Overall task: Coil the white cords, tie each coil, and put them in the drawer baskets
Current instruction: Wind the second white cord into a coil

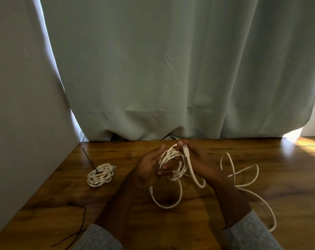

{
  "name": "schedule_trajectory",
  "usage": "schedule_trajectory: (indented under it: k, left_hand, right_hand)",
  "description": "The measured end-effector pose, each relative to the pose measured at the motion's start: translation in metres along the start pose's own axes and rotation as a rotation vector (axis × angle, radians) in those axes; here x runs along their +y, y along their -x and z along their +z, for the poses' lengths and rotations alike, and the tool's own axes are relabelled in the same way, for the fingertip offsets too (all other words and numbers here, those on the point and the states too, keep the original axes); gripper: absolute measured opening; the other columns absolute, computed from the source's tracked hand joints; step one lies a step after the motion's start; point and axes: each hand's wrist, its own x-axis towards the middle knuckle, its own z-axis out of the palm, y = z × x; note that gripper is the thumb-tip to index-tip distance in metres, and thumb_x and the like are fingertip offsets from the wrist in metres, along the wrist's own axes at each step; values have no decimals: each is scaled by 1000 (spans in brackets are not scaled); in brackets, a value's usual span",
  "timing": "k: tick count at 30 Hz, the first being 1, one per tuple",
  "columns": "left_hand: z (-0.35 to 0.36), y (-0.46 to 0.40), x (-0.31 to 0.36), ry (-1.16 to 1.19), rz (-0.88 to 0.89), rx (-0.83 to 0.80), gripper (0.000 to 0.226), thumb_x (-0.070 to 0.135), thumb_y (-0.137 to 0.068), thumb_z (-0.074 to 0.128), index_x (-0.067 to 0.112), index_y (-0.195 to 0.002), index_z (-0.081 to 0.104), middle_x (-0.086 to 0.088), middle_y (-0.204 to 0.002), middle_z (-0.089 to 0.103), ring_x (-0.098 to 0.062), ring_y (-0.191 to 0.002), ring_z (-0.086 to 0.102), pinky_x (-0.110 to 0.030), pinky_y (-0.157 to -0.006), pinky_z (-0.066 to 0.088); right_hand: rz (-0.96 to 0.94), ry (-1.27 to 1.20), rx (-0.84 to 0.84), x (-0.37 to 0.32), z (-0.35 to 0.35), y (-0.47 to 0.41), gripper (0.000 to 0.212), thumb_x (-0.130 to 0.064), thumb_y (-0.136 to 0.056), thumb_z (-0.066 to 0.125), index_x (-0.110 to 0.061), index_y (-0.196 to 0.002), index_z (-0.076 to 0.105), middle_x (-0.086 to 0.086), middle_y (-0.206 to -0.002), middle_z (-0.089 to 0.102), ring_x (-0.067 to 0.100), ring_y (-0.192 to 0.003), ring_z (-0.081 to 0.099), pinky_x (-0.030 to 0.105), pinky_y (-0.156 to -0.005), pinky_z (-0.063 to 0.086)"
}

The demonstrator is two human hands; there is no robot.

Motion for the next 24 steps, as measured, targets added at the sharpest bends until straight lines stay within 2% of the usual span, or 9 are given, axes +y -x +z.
schedule_trajectory:
  k: [4,6,10,12,14,16,19,21,24]
  left_hand:
    - [6,4,0,-188,74,43,21,19,-97,52,0,-96,59,1,-53,39,-7,-41,24,-29,-49,32]
    - [4,3,-4,-190,69,85,22,19,-97,52,-1,-95,60,1,-52,41,-7,-41,26,-29,-50,33]
    - [-3,1,-10,-180,57,193,23,24,-98,55,4,-95,65,-14,-63,44,-23,-57,36,-33,-57,43]
    - [-4,1,-12,-170,55,266,25,22,-101,53,3,-96,68,-17,-70,43,-26,-62,36,-32,-57,45]
    - [-4,0,-14,-153,51,313,27,24,-100,52,0,-97,65,-11,-61,39,-22,-57,33,-29,-53,44]
    - [-1,0,-15,-101,42,288,32,30,-96,57,-1,-102,61,-7,-61,39,-21,-53,32,-27,-52,45]
    - [-2,4,-11,38,30,179,38,34,-89,64,-2,-99,59,-10,-60,50,-20,-52,51,-30,-55,51]
    - [-9,11,-9,128,21,92,40,35,-81,74,-3,-91,63,-12,-66,62,-22,-60,63,-34,-64,56]
    - [-22,19,-7,233,-14,-77,47,41,-81,76,-1,-100,70,-18,-92,72,-29,-87,69,-43,-86,55]
  right_hand:
    - [-4,-71,57,0,14,0,45,-32,-107,44,7,-87,57,14,-75,58,21,-73,57,37,-70,48]
    - [18,-62,149,4,21,-4,47,-33,-106,46,8,-89,59,20,-73,59,23,-71,59,45,-68,50]
    - [115,-123,277,13,39,-5,30,-43,-100,51,-21,-88,68,12,-82,73,33,-78,72,58,-76,59]
    - [155,-189,343,15,46,-5,27,-34,-104,49,-21,-89,67,20,-85,72,40,-76,71,55,-74,60]
    - [125,-221,393,18,52,-3,26,-34,-105,48,-26,-86,65,23,-83,71,42,-74,71,59,-70,61]
    - [48,-188,423,21,54,-2,26,-43,-103,48,-31,-85,63,18,-81,71,43,-74,71,63,-65,58]
    - [-36,-162,424,19,53,-1,28,-51,-100,47,-30,-87,60,17,-78,68,45,-70,68,61,-60,57]
    - [-91,-176,398,15,54,-1,31,-51,-100,47,-25,-88,58,18,-73,64,41,-60,65,53,-53,55]
    - [-164,-253,285,13,59,0,31,-38,-105,48,-11,-89,53,24,-66,56,27,-46,55,33,-46,44]
